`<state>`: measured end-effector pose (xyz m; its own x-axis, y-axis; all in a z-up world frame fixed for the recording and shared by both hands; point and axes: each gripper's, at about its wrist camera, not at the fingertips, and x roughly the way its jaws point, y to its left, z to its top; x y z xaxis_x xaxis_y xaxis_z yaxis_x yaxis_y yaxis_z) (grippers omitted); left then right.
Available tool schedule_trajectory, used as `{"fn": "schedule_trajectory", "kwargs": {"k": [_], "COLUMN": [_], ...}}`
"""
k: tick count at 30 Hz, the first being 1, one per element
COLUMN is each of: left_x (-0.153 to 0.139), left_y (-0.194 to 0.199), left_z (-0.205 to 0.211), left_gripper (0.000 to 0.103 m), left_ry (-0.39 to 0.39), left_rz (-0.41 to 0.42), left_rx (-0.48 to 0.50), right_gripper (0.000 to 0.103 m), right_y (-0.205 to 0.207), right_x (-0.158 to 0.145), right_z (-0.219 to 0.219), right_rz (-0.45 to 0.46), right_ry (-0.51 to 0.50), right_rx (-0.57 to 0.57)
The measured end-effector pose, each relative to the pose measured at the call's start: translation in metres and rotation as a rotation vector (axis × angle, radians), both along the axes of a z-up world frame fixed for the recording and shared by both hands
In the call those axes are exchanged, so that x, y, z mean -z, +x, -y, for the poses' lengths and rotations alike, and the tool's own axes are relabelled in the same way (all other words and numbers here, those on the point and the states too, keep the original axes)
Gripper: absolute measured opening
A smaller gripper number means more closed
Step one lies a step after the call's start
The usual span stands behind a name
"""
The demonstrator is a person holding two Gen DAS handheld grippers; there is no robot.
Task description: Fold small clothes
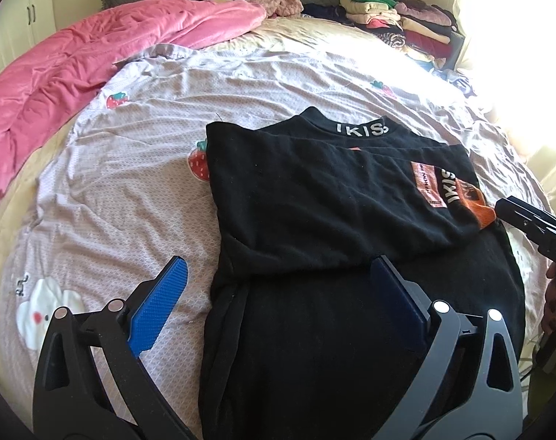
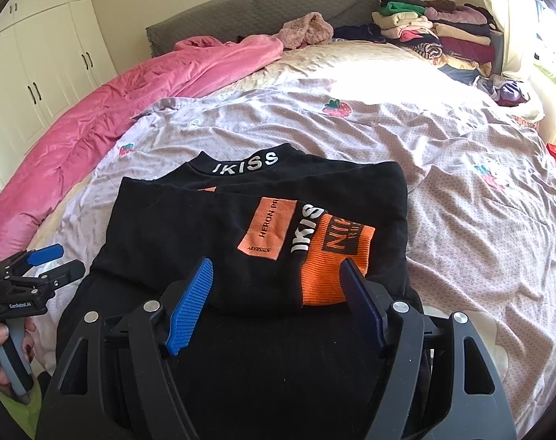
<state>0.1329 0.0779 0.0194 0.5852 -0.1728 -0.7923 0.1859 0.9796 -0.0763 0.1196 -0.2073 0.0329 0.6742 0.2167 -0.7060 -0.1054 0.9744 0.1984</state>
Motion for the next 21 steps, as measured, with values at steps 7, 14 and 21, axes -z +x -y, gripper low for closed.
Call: {"fn": "schedule_trajectory", "kwargs": {"k": [7,14,21], "left_x": [-0.009,-0.016,-0.019], "left_y": [-0.013,-0.027,-0.044], "left_z": [-0.003,-0.014,-0.029], "left_gripper": [0.094,0.094,0.094], "left_ry": [0.015,0.010,0.007], "left_rz": [0.021,0.039,0.048], "left_rx": [-0.012,-0.038,-0.070], "right_gripper": [0.071,0.071,0.071], "right_y": [-0.014,-0.031,-0.048], "right_x": [-0.010,-0.016,-0.024], "right_z": [0.004,0.010,0.016], "right_rz": [0.021,0.037,0.057], "right_ry": [-0.009,-0.019,-0.030], "right_rx": [0.009,0.022,0.032]}}
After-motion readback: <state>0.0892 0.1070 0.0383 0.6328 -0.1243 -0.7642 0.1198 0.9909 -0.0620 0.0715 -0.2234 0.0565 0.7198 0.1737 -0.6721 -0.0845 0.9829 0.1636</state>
